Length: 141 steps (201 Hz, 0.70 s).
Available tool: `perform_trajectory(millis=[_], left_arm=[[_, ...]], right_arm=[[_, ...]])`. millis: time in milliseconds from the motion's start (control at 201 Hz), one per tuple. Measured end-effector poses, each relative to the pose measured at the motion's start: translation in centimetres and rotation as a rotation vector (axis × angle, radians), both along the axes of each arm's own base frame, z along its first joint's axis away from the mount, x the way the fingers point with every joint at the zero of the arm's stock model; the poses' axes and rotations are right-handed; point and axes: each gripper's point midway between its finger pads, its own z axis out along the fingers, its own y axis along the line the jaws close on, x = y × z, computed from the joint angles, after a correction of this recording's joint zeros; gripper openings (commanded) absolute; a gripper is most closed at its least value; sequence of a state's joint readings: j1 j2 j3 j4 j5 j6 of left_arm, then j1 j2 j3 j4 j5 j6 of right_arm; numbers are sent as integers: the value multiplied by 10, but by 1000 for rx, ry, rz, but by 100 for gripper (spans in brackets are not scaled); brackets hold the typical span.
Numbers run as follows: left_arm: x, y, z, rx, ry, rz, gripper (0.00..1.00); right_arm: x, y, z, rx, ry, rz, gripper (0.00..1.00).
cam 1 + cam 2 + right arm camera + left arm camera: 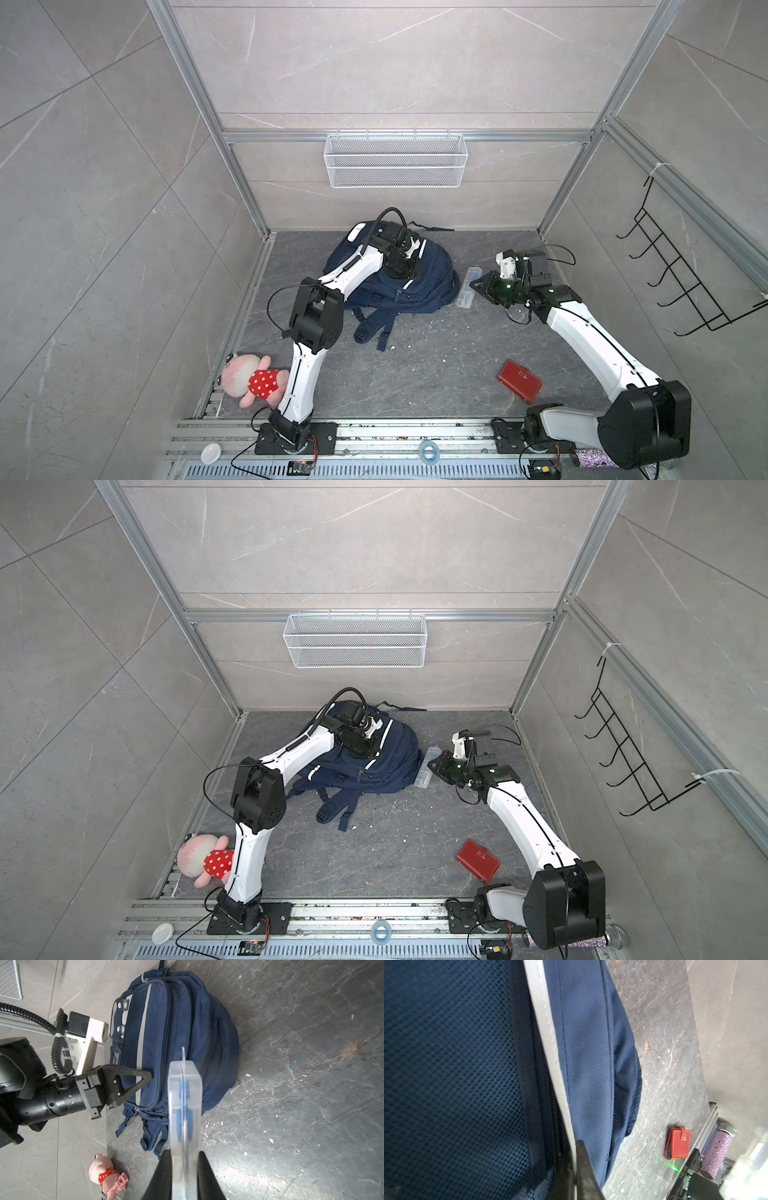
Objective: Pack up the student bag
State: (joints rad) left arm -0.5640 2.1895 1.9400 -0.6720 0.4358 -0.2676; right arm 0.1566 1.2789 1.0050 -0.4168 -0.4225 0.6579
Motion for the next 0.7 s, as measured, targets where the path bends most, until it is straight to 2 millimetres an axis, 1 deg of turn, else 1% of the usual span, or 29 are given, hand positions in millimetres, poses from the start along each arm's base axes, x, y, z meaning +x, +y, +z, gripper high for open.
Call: perform_trajectory(millis=[80, 179, 289, 393, 563, 702], left_arm=[[-1, 1, 10, -27, 1, 13, 0], [-2, 6, 31, -77, -5, 40, 0], [-6, 13, 53, -137, -2, 71, 0], [-9, 18, 67, -201, 18, 96, 0], [-9, 20, 83, -297, 44, 128, 0], [-6, 17, 89, -348, 54, 133, 0]], right_arm=[[1, 0, -4, 2, -5, -1, 0], [1, 1, -7, 9, -13, 3, 0], [6, 6, -2, 35, -43, 20, 0], [16, 15, 4, 87, -73, 42, 0], [35, 35, 6, 191, -83, 77, 0], [48, 64, 8, 265, -87, 131, 0]])
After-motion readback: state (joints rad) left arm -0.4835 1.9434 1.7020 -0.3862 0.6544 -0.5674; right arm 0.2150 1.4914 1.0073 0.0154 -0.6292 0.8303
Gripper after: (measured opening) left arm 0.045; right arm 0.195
